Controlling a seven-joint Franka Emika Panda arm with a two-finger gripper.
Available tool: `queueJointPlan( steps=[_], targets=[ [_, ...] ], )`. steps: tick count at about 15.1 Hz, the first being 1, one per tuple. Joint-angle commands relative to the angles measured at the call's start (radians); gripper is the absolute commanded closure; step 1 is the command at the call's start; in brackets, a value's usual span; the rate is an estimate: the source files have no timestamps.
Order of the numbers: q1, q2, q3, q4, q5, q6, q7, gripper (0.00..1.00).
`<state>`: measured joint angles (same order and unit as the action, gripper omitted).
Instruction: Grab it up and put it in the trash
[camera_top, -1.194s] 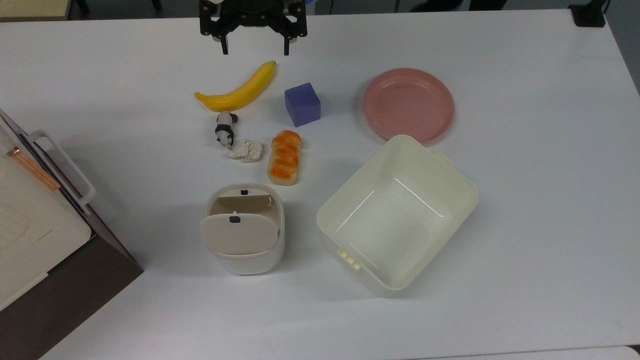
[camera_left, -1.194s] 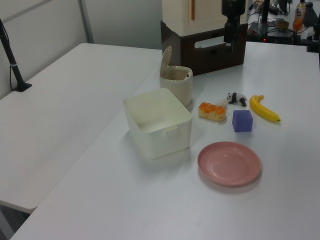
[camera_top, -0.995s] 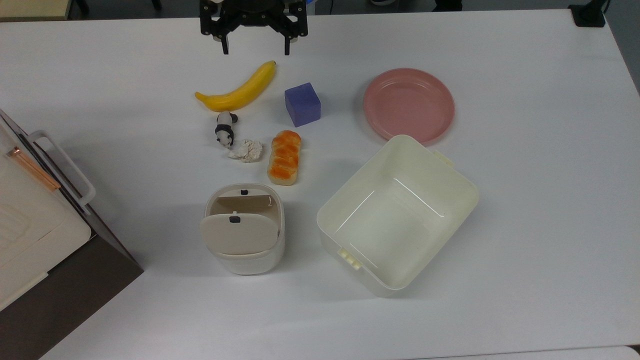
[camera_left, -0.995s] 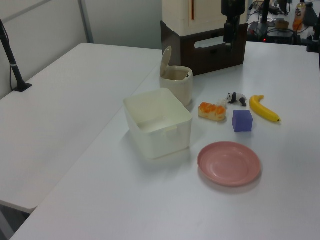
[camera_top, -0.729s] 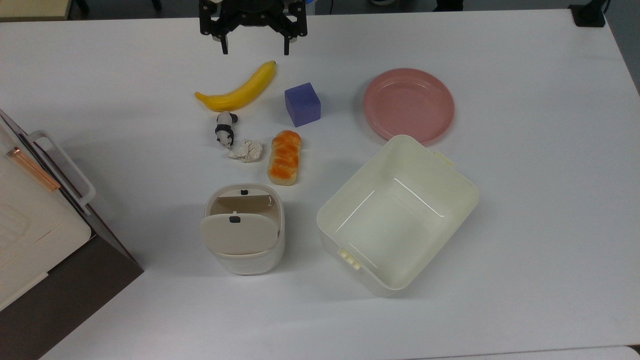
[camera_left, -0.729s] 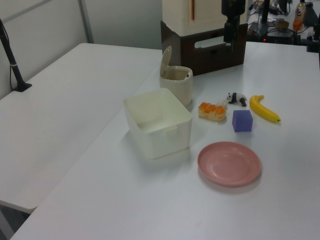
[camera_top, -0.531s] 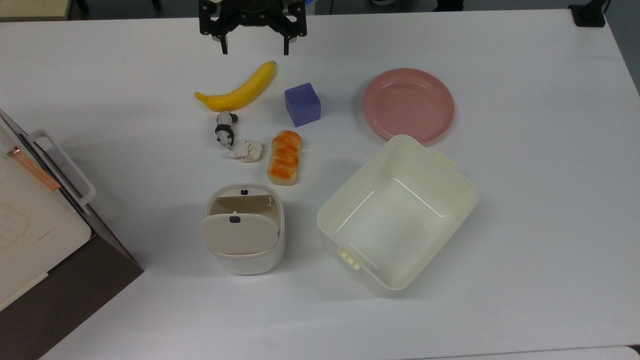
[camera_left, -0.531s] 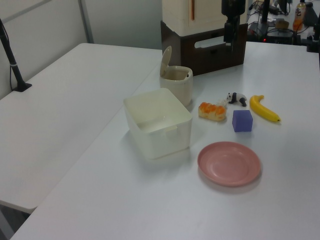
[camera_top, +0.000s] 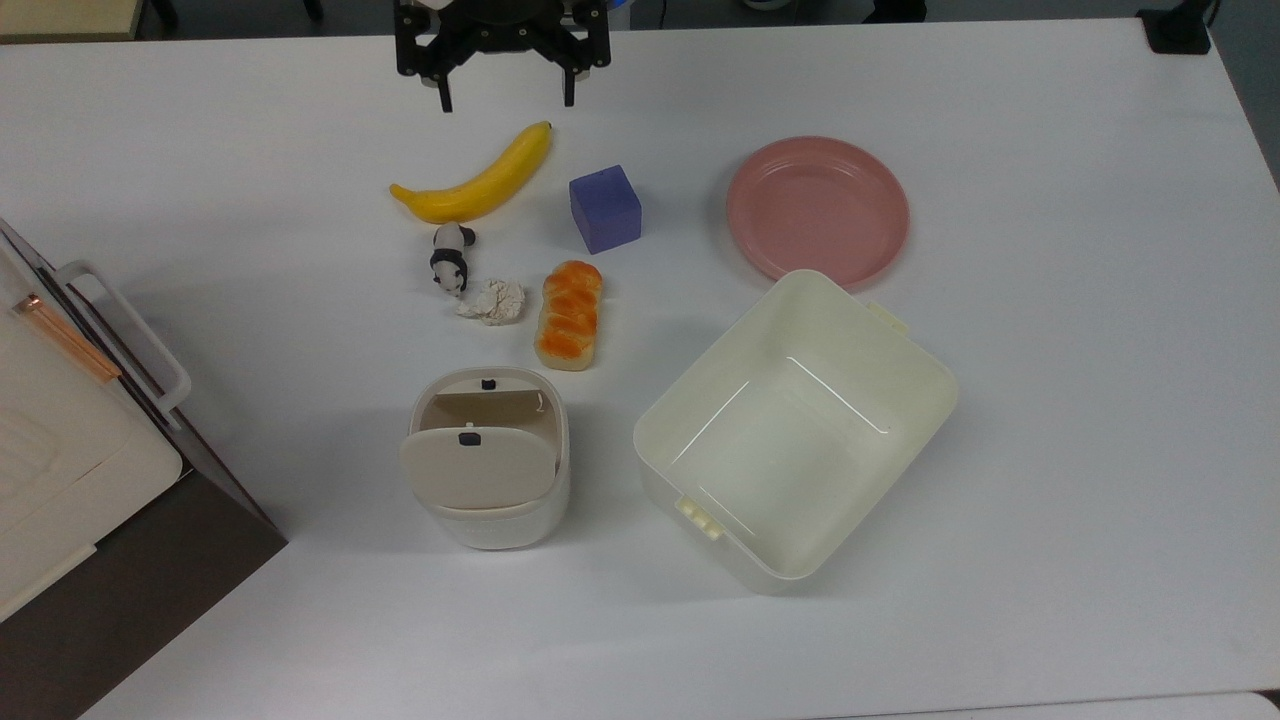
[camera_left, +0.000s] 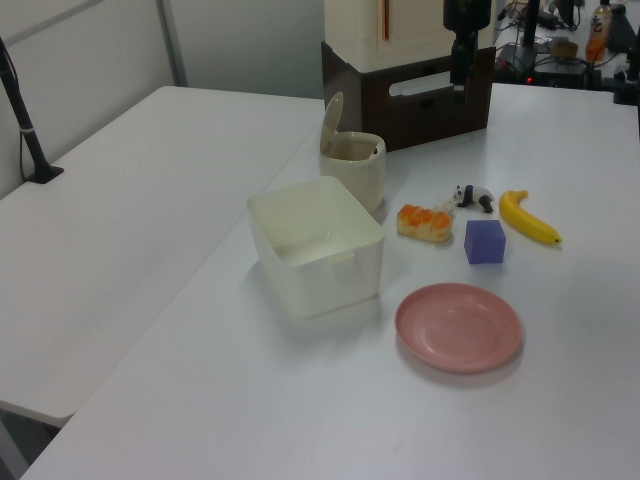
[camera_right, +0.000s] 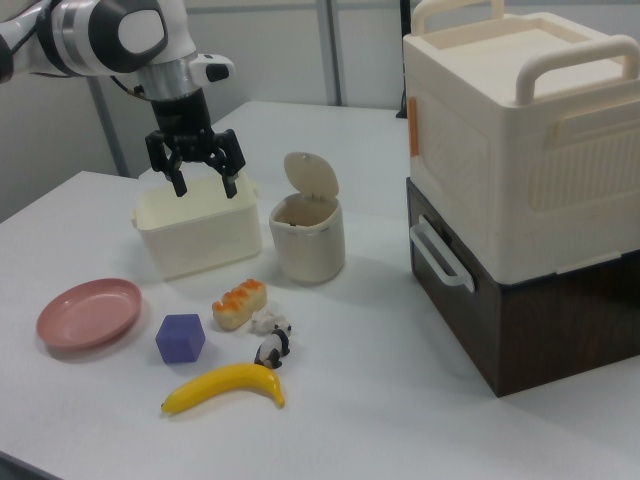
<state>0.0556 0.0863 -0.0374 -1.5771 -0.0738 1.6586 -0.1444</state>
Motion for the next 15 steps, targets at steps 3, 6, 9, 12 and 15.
queueJointPlan(
  steps=[3,6,9,12,15],
  targets=[
    [-0.031,0.013,-0.012,-0.015,0.002,0.009,-0.367,0.00],
    [-0.036,0.023,-0.010,-0.020,0.000,0.009,-0.518,0.00],
    [-0.036,0.026,-0.009,-0.040,-0.001,0.018,-0.601,0.00],
    [-0.036,0.027,-0.009,-0.127,-0.001,0.114,-0.769,0.00],
    [-0.036,0.026,-0.006,-0.254,0.002,0.260,-0.816,0.00]
  ],
)
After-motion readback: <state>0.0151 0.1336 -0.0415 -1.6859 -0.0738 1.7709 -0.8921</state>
